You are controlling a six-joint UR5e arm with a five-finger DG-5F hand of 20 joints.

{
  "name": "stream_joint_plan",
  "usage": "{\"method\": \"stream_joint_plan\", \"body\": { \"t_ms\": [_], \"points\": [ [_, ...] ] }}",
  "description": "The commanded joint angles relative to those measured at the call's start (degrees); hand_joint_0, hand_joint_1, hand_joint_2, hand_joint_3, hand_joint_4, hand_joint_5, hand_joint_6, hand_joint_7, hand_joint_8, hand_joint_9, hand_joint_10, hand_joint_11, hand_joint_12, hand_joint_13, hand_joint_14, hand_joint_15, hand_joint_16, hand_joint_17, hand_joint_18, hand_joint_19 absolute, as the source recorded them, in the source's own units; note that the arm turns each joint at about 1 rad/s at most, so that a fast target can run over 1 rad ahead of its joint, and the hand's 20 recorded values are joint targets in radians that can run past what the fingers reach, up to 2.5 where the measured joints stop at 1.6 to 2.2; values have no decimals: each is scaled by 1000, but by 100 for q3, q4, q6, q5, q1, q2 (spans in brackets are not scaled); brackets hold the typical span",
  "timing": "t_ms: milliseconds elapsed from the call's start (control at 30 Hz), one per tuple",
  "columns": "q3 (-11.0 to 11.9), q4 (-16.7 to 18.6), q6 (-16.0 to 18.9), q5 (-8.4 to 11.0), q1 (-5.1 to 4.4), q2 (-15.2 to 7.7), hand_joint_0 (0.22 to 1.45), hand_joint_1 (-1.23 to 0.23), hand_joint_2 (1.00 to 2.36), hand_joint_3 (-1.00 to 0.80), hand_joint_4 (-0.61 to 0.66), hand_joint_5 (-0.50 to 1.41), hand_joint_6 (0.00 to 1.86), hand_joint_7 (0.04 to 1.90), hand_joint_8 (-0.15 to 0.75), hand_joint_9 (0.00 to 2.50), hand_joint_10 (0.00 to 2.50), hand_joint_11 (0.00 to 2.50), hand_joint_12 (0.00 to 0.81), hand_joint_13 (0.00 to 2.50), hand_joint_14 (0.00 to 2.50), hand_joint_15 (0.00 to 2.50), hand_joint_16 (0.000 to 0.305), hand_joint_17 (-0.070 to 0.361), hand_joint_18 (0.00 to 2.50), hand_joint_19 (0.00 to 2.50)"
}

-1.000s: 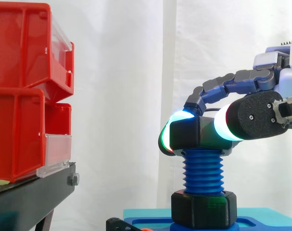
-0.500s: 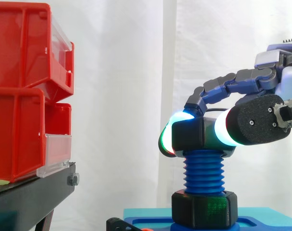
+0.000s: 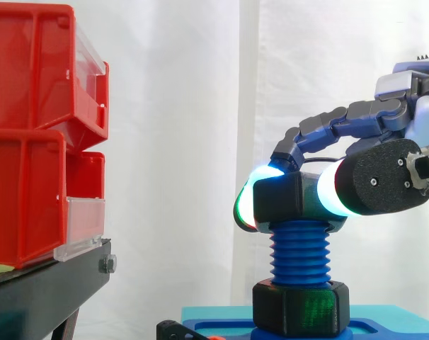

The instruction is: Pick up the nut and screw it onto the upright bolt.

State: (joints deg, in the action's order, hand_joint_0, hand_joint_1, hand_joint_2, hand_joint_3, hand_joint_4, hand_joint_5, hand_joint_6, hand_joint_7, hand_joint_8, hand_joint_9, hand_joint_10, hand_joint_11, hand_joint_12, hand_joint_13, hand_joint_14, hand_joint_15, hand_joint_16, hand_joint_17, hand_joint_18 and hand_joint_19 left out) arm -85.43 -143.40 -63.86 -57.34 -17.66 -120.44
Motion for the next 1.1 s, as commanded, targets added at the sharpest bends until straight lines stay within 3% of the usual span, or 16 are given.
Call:
{"method": "stream_joint_plan", "body": {
  "t_ms": [0, 200, 400, 1067],
  "points": [
    [0, -21, 5, -6, 0, 3, 579, -709, 1000, -500, 355, -155, 503, 979, 362, 785, 0, 29, 391, 781, 0, 0, 41, 92, 526, 58],
    [0, -30, 5, -41, 35, 3, 580, -713, 1000, -500, 359, -154, 504, 976, 364, 788, 0, 30, 392, 782, 0, 0, 42, 95, 546, 60],
    [0, -30, 5, -208, 61, -6, 580, -712, 1000, -500, 357, -153, 504, 981, 365, 796, 0, 27, 390, 788, 0, 0, 42, 95, 545, 75],
    [97, -153, 14, -243, 79, 3, 584, -712, 1000, -500, 369, -151, 504, 981, 371, 821, 0, 33, 393, 796, 0, 0, 46, 104, 594, 98]
  ]
}}
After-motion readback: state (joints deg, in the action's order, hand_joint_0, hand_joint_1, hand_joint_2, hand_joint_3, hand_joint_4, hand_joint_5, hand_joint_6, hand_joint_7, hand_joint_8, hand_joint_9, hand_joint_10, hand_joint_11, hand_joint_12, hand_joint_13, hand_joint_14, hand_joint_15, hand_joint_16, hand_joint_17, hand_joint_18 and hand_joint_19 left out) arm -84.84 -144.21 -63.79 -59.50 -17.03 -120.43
